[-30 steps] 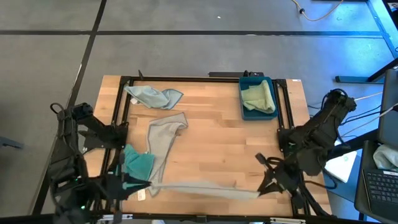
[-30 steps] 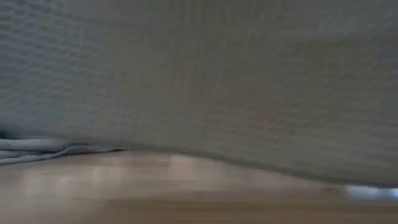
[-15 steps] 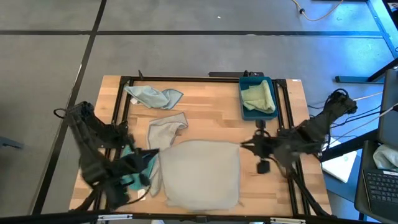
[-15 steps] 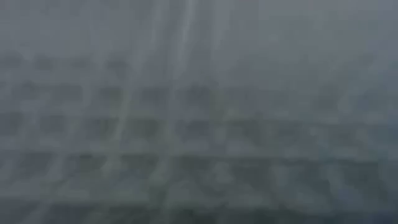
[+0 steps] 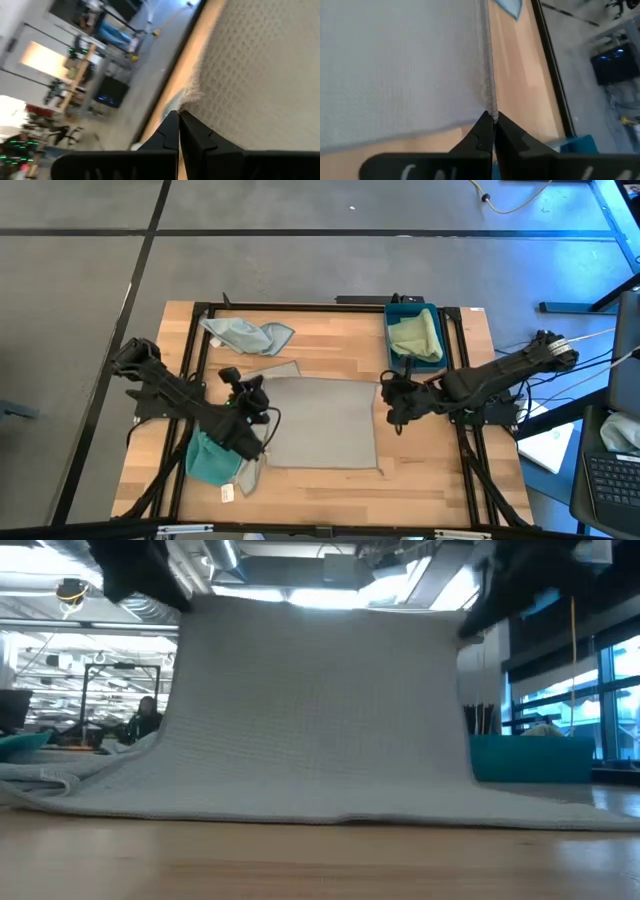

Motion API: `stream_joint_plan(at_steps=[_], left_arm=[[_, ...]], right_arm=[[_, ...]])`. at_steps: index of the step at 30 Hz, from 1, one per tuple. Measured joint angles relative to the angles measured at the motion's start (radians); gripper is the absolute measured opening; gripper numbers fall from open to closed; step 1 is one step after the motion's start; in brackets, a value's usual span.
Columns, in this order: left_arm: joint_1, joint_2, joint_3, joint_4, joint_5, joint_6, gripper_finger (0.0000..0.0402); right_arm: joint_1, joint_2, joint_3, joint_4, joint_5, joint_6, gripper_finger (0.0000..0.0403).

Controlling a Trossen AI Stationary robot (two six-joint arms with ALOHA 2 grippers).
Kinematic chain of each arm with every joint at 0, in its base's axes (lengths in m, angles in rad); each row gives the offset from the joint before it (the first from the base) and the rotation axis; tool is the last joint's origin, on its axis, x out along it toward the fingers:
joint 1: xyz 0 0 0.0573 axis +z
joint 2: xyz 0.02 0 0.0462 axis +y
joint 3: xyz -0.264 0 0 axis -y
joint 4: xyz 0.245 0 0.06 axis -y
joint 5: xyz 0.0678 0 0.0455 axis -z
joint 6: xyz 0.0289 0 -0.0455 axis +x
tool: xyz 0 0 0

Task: Fold microfiber towels
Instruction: Fold the top grey microfiber cloth

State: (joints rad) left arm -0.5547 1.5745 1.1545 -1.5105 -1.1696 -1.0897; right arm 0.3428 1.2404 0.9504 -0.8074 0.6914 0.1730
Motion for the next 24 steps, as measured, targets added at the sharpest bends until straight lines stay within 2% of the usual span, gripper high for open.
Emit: stream_joint_plan(at_steps=[5, 9, 17, 20, 24], left_arm=[[0.06, 0.0, -0.072, 0.103, -0.039, 0.072, 0.0], [0.048, 0.0, -0.096, 0.245, 0.037, 0.16, 0.0], [-0.103, 0.0, -0.097, 0.438, 0.184, 0.177, 0.0], [-0.161, 0.0, -0.097, 0.509, 0.234, 0.175, 0.0], [-0.225, 0.012, -0.097, 0.57, 0.252, 0.142, 0.0]], right_arm=[[-0.05, 0.0, -0.104, 0.13, -0.019, -0.08, 0.0007], [-0.049, 0.0, -0.141, 0.198, -0.164, -0.083, 0.0007], [0.035, 0.0, -0.144, 0.249, -0.524, 0.033, 0.0007], [0.074, 0.0, -0.144, 0.274, -0.586, 0.071, 0.0007], [0.116, 0.007, -0.162, 0.333, -0.59, 0.113, 0.0007]])
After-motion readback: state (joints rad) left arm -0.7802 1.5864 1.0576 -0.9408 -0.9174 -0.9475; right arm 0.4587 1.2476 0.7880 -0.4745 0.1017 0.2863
